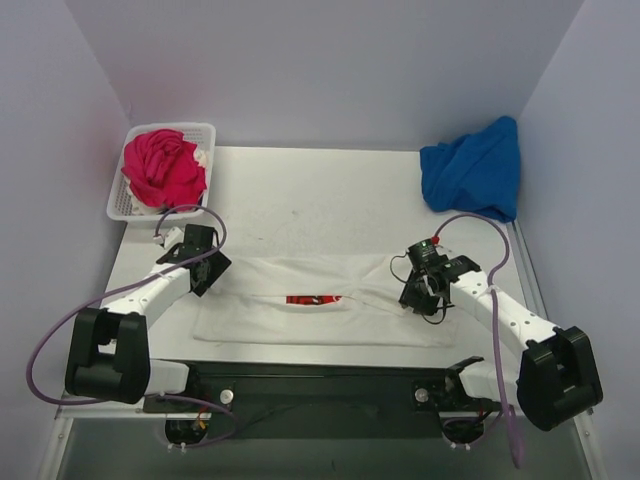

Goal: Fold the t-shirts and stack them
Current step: Fold the tshirt

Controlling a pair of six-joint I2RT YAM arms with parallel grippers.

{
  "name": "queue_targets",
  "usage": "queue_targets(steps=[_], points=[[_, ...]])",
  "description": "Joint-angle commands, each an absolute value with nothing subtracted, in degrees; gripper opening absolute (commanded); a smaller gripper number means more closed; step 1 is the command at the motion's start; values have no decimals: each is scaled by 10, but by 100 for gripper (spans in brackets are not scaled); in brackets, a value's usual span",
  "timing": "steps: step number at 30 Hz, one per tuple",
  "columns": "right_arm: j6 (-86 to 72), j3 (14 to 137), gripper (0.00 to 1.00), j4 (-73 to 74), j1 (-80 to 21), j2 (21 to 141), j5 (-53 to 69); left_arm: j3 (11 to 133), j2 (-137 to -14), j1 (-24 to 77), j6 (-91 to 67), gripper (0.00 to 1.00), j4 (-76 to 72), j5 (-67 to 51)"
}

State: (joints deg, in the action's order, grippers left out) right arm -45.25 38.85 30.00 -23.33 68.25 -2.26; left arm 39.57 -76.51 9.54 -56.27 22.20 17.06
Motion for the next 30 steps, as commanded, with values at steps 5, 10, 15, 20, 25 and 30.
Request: queue_targets(steps=[5,10,15,20,25,30], points=[[-476,377,33,274,-238,716,-4,415,-773,99,-553,74,206,167],[-481,367,31,264,-238,730,15,415,-762,98,-560,74,227,188],[-485,360,28,262,-241,737,15,416,-742,98,-577,74,256,219],[-484,359,27,261,-241,738,2,418,-738,99,-575,74,257,219],[-477,366,27,255,-241,749,-21,419,-739,98,-571,74,253,215],[-473,367,26,243,-239,763,-31,418,-738,98,-569,74,250,212]])
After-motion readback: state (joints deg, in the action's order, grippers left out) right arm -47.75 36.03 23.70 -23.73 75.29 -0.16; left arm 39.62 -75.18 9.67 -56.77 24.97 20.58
